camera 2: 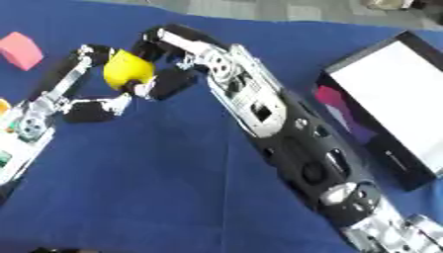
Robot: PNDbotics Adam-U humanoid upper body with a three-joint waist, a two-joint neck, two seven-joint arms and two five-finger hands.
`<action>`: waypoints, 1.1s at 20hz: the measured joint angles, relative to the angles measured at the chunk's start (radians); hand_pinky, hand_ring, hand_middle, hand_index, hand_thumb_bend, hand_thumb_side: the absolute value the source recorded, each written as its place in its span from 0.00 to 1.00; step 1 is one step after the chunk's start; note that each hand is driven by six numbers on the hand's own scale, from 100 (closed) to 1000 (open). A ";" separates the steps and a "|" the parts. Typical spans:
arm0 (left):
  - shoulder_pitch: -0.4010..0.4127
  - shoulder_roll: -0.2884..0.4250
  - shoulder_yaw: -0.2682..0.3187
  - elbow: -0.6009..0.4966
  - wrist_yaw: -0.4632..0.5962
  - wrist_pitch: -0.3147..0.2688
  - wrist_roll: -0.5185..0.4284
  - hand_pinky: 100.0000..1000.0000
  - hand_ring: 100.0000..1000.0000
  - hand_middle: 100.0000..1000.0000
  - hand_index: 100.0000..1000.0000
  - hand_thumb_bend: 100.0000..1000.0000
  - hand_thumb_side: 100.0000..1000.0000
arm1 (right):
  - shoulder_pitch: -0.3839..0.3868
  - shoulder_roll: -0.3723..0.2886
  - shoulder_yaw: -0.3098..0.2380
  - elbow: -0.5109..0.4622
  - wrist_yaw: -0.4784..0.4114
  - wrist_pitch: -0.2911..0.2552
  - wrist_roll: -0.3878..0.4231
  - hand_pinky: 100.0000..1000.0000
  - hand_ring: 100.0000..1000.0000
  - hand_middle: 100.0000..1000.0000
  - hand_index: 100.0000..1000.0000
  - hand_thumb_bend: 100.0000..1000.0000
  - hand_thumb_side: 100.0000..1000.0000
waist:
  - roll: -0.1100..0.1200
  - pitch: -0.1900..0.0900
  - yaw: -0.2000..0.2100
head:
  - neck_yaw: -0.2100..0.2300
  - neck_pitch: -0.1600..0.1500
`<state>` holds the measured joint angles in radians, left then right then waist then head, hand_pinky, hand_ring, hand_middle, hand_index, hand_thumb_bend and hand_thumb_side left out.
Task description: Pick up the objects with one hand, pass them to the other hand, and then place them into the box on the other side of the table.
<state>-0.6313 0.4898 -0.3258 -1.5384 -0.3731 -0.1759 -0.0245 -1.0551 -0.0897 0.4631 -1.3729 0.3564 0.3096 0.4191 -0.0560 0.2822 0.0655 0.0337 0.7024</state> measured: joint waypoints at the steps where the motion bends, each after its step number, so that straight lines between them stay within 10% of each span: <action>1: 0.000 -0.002 -0.001 0.000 -0.001 0.001 0.001 0.61 0.55 0.44 0.48 0.00 0.24 | 0.000 0.002 0.000 0.000 -0.008 0.000 -0.005 0.81 0.75 0.47 0.61 0.16 0.04 | 0.000 0.000 0.000 | 0.000 0.000; 8: -0.003 -0.010 -0.005 -0.009 -0.001 0.007 0.011 0.60 0.54 0.45 0.53 0.07 0.20 | 0.009 -0.022 0.007 -0.020 -0.062 0.013 -0.024 0.80 0.69 0.38 0.51 0.11 0.03 | 0.000 0.000 0.000 | -0.002 0.000; 17: -0.001 -0.013 -0.005 -0.016 0.001 0.023 0.030 0.64 0.62 0.58 0.73 0.67 0.29 | 0.018 -0.050 0.006 -0.043 -0.089 0.033 -0.034 0.79 0.67 0.35 0.49 0.14 0.00 | 0.000 0.000 -0.003 | -0.007 0.000; 22: 0.013 -0.005 -0.001 -0.022 -0.003 0.027 0.048 0.65 0.63 0.59 0.75 0.76 0.31 | 0.028 -0.074 -0.011 -0.070 -0.104 0.047 -0.049 0.79 0.67 0.35 0.49 0.15 0.00 | 0.000 0.000 -0.006 | -0.010 0.000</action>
<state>-0.6181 0.4845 -0.3265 -1.5601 -0.3764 -0.1485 0.0238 -1.0271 -0.1635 0.4525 -1.4430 0.2528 0.3570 0.3706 -0.0560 0.2823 0.0598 0.0241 0.7024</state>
